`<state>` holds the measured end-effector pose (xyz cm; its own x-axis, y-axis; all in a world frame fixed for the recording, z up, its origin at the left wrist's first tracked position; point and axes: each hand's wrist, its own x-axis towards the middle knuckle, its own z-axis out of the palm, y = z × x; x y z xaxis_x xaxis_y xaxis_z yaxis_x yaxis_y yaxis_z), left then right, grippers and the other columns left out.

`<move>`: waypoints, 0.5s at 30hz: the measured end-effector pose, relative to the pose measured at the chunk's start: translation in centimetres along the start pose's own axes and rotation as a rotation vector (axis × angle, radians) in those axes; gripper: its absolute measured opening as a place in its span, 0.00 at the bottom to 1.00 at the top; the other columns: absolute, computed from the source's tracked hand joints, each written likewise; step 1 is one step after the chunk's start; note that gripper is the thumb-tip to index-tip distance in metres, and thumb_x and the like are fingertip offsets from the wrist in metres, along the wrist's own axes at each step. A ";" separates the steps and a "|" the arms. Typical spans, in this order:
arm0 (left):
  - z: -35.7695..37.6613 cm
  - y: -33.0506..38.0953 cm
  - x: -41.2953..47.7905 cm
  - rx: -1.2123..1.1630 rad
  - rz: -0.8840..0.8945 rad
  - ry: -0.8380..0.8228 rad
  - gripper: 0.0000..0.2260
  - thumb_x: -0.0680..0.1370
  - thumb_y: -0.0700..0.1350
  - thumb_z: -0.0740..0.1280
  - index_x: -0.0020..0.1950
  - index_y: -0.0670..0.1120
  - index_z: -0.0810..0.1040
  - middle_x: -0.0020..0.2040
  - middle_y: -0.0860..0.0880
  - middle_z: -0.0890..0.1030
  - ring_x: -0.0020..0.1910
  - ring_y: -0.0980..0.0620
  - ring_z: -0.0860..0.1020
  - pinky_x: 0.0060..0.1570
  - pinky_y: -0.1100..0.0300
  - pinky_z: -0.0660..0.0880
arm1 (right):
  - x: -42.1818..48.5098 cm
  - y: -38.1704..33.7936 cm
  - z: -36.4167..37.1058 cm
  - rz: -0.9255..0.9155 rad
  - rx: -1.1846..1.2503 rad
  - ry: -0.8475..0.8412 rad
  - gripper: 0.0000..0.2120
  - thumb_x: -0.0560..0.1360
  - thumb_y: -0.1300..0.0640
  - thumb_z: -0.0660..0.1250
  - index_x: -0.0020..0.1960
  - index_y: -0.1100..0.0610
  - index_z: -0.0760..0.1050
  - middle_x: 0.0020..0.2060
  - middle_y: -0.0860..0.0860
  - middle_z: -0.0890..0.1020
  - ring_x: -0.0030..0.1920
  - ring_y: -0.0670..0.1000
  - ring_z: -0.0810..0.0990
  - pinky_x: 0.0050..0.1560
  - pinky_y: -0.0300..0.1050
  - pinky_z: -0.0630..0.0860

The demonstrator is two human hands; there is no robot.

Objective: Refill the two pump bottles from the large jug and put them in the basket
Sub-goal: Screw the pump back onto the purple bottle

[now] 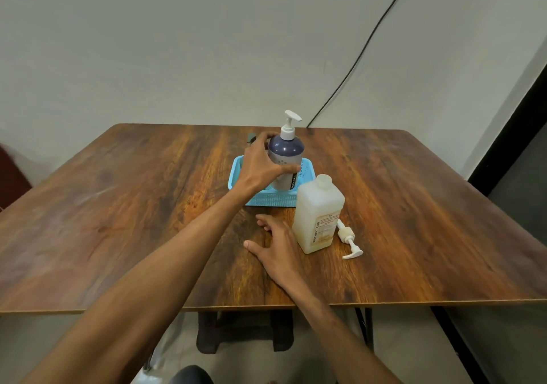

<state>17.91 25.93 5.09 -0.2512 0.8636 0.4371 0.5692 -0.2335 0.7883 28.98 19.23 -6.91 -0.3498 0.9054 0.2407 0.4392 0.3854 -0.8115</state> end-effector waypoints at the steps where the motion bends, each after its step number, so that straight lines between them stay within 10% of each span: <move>1: 0.4 -0.3 0.2 0.001 -0.005 -0.003 0.36 0.66 0.46 0.83 0.69 0.44 0.71 0.65 0.45 0.78 0.61 0.47 0.78 0.61 0.57 0.77 | 0.0 0.0 0.0 -0.004 -0.009 -0.007 0.28 0.74 0.49 0.76 0.72 0.49 0.72 0.66 0.46 0.77 0.66 0.46 0.73 0.68 0.50 0.73; 6: 2.2 -1.3 1.1 -0.015 -0.035 -0.011 0.36 0.66 0.47 0.83 0.69 0.45 0.69 0.64 0.49 0.76 0.57 0.54 0.74 0.45 0.78 0.70 | -0.1 0.1 0.1 -0.029 -0.031 -0.019 0.27 0.74 0.48 0.75 0.71 0.46 0.72 0.66 0.45 0.77 0.67 0.46 0.72 0.69 0.50 0.73; 15: 4.7 -2.7 1.9 -0.025 -0.135 -0.122 0.35 0.69 0.44 0.81 0.70 0.42 0.65 0.66 0.44 0.74 0.60 0.50 0.74 0.54 0.63 0.71 | -0.1 0.1 0.0 -0.054 -0.031 -0.015 0.26 0.73 0.49 0.76 0.69 0.47 0.73 0.62 0.45 0.78 0.64 0.45 0.74 0.66 0.50 0.75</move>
<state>19.55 30.31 1.81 -0.2262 0.9354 0.2718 0.5169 -0.1212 0.8474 29.08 19.16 -7.02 -0.3863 0.8803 0.2753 0.4450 0.4393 -0.7804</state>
